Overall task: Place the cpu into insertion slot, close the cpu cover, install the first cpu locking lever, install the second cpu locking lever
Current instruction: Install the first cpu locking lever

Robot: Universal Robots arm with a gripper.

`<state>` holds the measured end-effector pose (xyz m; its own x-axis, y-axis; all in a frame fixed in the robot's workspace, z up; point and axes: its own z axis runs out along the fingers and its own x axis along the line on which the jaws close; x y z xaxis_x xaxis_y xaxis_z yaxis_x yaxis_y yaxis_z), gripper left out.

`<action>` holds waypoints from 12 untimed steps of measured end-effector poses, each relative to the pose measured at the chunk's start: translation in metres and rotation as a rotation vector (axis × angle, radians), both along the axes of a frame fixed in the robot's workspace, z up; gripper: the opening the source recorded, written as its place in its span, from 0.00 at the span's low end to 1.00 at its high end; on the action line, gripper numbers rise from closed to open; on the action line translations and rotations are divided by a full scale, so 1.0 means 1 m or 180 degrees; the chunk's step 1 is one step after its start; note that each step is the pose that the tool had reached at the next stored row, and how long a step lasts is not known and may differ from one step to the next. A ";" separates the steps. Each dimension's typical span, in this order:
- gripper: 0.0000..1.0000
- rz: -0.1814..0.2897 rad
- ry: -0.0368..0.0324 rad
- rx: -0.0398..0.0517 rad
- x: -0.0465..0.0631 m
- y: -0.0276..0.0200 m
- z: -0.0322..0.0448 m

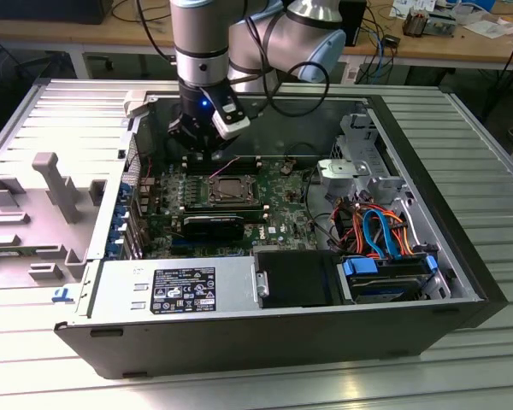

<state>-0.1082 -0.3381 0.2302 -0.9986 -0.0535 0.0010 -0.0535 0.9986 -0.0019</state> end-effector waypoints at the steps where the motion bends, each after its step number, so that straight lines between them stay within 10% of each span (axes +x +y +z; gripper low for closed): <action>1: 0.11 0.0000 0.0000 0.0000 0.001 0.0000 -0.0004; 12: 0.11 -0.0001 0.0000 -0.0001 0.009 0.0000 -0.0022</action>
